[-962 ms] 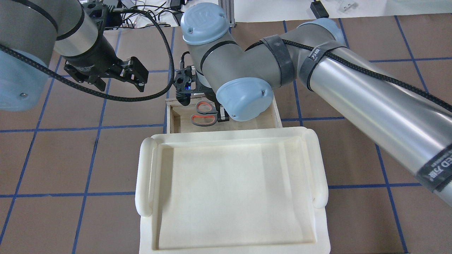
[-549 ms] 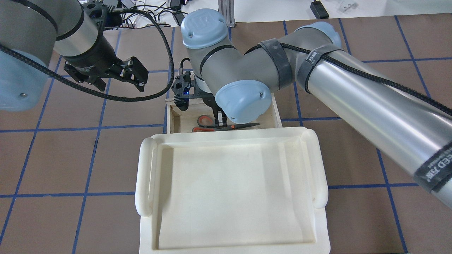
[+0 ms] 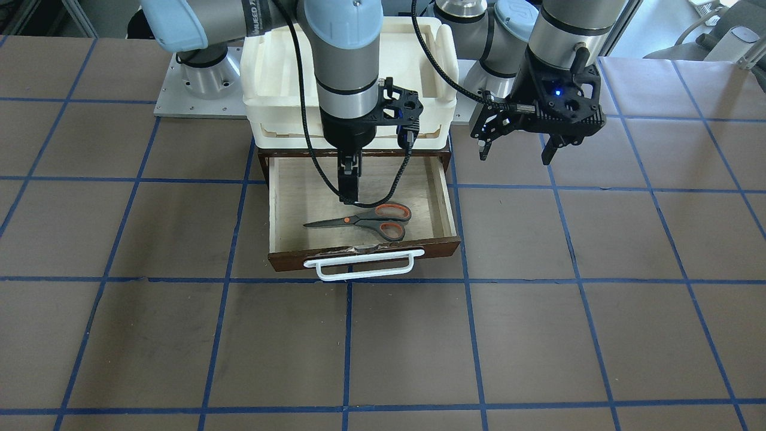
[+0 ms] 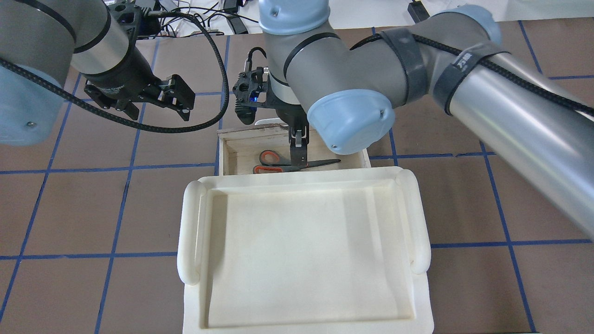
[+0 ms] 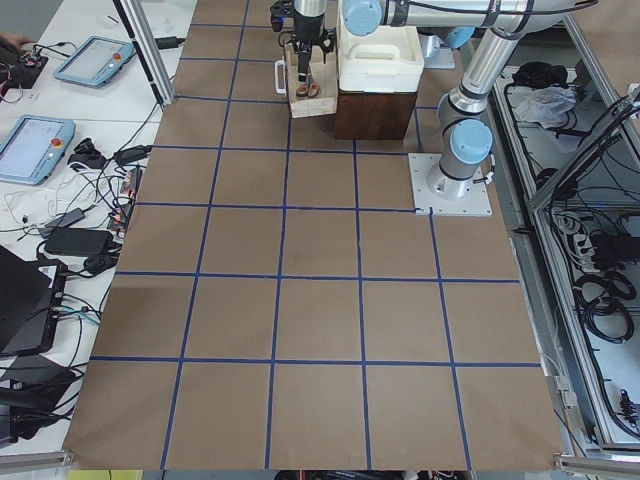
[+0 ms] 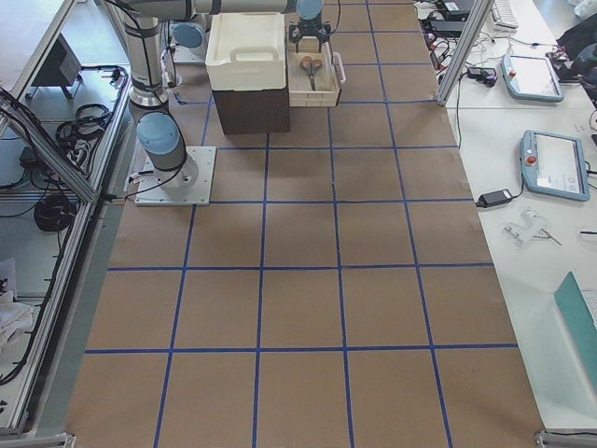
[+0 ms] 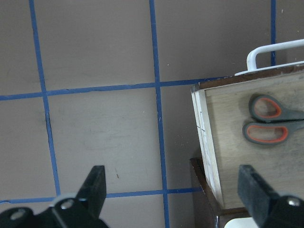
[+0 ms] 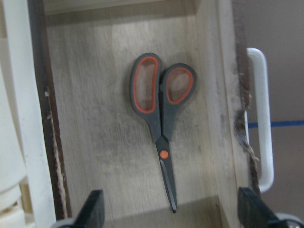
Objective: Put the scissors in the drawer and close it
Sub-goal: 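Raise the right gripper out of the drawer and withdraw it, then move the left gripper over the drawer's white handle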
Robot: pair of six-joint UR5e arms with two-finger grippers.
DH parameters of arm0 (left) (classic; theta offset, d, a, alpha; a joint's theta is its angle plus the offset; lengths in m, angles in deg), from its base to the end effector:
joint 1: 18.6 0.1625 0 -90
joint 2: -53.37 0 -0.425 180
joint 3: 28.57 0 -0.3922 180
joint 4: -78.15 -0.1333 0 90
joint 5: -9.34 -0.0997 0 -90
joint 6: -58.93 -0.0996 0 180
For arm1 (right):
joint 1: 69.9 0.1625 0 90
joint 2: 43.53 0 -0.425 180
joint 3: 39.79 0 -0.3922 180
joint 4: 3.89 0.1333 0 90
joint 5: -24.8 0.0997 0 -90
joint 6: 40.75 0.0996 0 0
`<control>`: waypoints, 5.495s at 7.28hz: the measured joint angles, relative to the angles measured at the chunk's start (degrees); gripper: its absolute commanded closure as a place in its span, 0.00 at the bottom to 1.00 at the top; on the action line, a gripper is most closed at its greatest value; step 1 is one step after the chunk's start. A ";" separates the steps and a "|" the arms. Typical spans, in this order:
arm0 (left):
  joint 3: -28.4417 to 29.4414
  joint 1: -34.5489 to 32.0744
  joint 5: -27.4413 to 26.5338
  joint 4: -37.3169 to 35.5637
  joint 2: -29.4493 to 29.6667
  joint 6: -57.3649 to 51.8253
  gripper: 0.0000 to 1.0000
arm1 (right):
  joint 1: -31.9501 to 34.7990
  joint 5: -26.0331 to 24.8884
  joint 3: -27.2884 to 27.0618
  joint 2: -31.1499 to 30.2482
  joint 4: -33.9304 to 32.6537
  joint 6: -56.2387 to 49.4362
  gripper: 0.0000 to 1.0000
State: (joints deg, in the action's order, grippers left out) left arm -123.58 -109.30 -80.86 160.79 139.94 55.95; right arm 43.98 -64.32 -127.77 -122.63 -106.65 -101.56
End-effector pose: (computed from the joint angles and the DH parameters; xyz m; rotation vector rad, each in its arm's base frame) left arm -0.1388 -0.4742 0.4869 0.1003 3.1305 -0.1580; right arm 0.3557 -0.4703 0.4267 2.1109 -2.3149 0.1083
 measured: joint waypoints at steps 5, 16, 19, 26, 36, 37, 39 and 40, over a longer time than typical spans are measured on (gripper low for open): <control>0.10 -0.17 -0.50 0.19 -0.28 -0.06 0.00 | -16.75 0.69 -0.30 -13.85 8.08 25.23 0.00; 14.75 -9.16 -1.95 -5.29 21.71 1.82 0.00 | -17.90 0.88 -0.44 -17.20 10.70 64.13 0.00; 15.48 -11.77 -1.86 -8.53 26.78 9.97 0.00 | -17.96 1.01 -0.51 -16.92 9.98 64.17 0.00; 16.15 -14.39 0.36 -12.14 29.94 18.92 0.00 | -18.01 0.85 -0.51 -16.72 9.80 64.22 0.00; 17.55 -16.34 1.66 -9.45 32.57 19.57 0.00 | -19.02 0.07 -0.50 -17.03 9.83 63.77 0.00; 17.55 -16.39 1.74 -8.93 32.60 19.59 0.00 | -19.03 0.11 -0.50 -17.02 9.87 63.95 0.00; 17.56 -16.43 1.86 -7.18 32.50 19.60 0.00 | -19.10 0.12 -0.52 -17.10 9.91 63.96 0.00; 17.53 -16.46 2.21 -6.31 32.46 19.60 0.00 | -19.11 0.09 -0.53 -17.12 9.86 63.84 0.00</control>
State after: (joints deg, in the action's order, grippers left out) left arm -106.05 -125.76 -78.65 154.48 172.40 75.55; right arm 24.86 -64.22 -128.29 -139.75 -96.79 -37.72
